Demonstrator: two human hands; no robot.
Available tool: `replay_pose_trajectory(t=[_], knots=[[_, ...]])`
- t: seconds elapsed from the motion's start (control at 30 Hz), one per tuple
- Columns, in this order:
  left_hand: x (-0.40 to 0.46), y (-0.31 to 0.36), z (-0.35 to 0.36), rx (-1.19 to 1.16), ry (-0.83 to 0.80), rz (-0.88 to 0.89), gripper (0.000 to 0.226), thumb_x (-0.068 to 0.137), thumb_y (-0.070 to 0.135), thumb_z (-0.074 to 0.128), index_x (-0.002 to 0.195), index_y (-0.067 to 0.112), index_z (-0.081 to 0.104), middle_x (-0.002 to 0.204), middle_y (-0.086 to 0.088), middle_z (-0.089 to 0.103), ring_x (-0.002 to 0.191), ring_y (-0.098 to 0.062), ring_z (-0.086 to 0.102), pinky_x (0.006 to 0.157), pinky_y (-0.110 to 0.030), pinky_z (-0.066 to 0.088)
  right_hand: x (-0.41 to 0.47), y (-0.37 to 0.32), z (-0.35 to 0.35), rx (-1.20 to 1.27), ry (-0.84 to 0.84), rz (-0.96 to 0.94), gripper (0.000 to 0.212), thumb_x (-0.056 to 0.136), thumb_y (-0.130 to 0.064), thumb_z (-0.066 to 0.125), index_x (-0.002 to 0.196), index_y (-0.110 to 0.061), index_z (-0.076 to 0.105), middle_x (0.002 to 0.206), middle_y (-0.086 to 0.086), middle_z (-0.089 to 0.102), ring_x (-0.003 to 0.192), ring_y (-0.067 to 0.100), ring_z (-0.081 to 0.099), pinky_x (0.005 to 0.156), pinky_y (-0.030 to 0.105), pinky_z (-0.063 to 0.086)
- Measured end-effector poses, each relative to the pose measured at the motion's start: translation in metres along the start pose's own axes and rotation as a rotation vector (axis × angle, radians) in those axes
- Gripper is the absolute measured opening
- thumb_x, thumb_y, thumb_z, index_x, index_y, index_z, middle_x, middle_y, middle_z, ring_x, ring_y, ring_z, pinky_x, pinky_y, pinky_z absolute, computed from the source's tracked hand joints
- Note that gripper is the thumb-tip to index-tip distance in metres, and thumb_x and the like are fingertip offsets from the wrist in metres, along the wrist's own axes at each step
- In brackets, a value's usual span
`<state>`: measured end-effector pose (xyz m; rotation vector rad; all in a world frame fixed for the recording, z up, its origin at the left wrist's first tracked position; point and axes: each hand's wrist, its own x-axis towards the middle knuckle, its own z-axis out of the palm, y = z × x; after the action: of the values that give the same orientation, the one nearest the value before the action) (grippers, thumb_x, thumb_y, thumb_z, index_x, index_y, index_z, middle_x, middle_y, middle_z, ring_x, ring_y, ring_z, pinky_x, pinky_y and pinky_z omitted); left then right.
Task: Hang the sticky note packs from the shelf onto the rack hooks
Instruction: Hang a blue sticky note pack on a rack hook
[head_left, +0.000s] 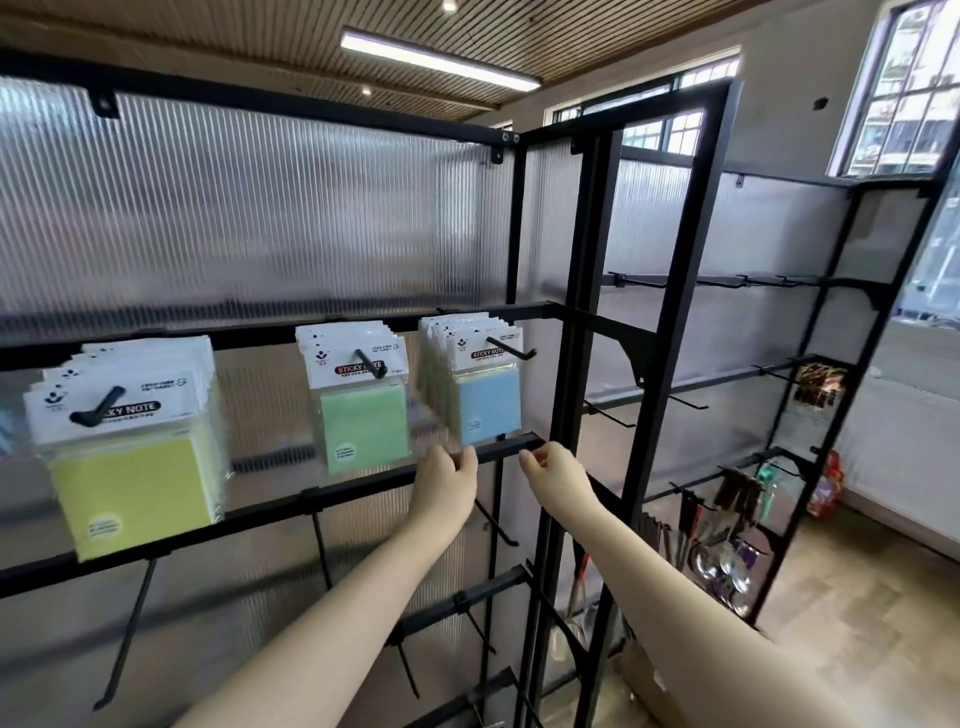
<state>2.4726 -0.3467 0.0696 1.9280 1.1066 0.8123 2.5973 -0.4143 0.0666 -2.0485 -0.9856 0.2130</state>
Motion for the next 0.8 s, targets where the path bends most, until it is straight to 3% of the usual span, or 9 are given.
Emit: replay_pose_trajectory(t=[0.1, 0.23, 0.33, 0.43, 0.6, 0.7, 0.8], knots=[[-0.023, -0.014, -0.007, 0.016, -0.119, 0.046, 0.039, 0.101, 0.036, 0.036, 0.117, 0.005, 0.055, 0.107, -0.005, 0.06, 0.107, -0.026, 0.058, 0.077, -0.027, 0.039, -0.024, 0.0, 0.008, -0.078, -0.04, 0.021, 0.023, 0.099, -0.028, 0.044, 0.084, -0.012, 0.051, 0.068, -0.004, 0.05, 0.065, 0.016, 0.05, 0.052, 0.026, 0.03], [-0.049, -0.035, -0.028, 0.058, -0.163, 0.1, 0.036, 0.101, 0.032, 0.039, 0.12, 0.009, 0.058, 0.116, -0.004, 0.064, 0.107, -0.02, 0.059, 0.085, -0.025, 0.043, -0.062, -0.015, 0.024, -0.118, -0.06, -0.009, 0.027, 0.098, -0.025, 0.042, 0.073, -0.016, 0.047, 0.071, -0.001, 0.053, 0.073, 0.023, 0.053, 0.059, 0.028, 0.034], [-0.07, -0.053, -0.054, 0.056, -0.168, 0.116, 0.03, 0.1, 0.026, 0.042, 0.12, 0.01, 0.058, 0.119, -0.004, 0.063, 0.107, -0.017, 0.058, 0.087, -0.023, 0.042, -0.092, -0.035, 0.037, -0.145, -0.087, -0.039, 0.022, 0.097, -0.027, 0.044, 0.091, -0.01, 0.058, 0.089, 0.006, 0.064, 0.08, 0.026, 0.06, 0.065, 0.03, 0.043], [-0.093, -0.072, -0.089, 0.084, -0.133, 0.138, 0.028, 0.099, 0.022, 0.045, 0.122, 0.012, 0.058, 0.12, 0.0, 0.061, 0.111, -0.015, 0.055, 0.085, -0.02, 0.039, -0.119, -0.06, 0.049, -0.155, -0.126, -0.072, 0.019, 0.096, -0.027, 0.044, 0.088, -0.013, 0.054, 0.091, 0.005, 0.062, 0.081, 0.026, 0.058, 0.068, 0.031, 0.043], [-0.146, -0.109, -0.166, 0.141, -0.053, 0.138, 0.02, 0.098, 0.017, 0.047, 0.111, 0.014, 0.061, 0.108, 0.001, 0.063, 0.1, -0.013, 0.058, 0.074, -0.02, 0.039, -0.184, -0.114, 0.087, -0.119, -0.225, -0.147, 0.02, 0.095, -0.026, 0.043, 0.077, -0.017, 0.046, 0.09, 0.007, 0.061, 0.085, 0.029, 0.059, 0.07, 0.034, 0.044], [-0.185, -0.133, -0.215, 0.187, 0.017, 0.098, 0.019, 0.098, 0.015, 0.048, 0.109, 0.012, 0.063, 0.104, -0.003, 0.066, 0.093, -0.018, 0.061, 0.073, -0.029, 0.045, -0.228, -0.146, 0.117, -0.119, -0.301, -0.241, 0.016, 0.095, -0.025, 0.043, 0.087, -0.015, 0.051, 0.095, 0.01, 0.062, 0.086, 0.031, 0.059, 0.068, 0.033, 0.044], [-0.226, -0.164, -0.266, 0.187, 0.094, 0.038, 0.019, 0.098, 0.014, 0.048, 0.108, 0.013, 0.064, 0.105, -0.003, 0.065, 0.09, -0.014, 0.059, 0.069, -0.024, 0.044, -0.268, -0.179, 0.149, -0.121, -0.399, -0.329, 0.013, 0.093, -0.025, 0.045, 0.088, -0.015, 0.051, 0.088, 0.005, 0.057, 0.079, 0.027, 0.054, 0.066, 0.029, 0.039]])
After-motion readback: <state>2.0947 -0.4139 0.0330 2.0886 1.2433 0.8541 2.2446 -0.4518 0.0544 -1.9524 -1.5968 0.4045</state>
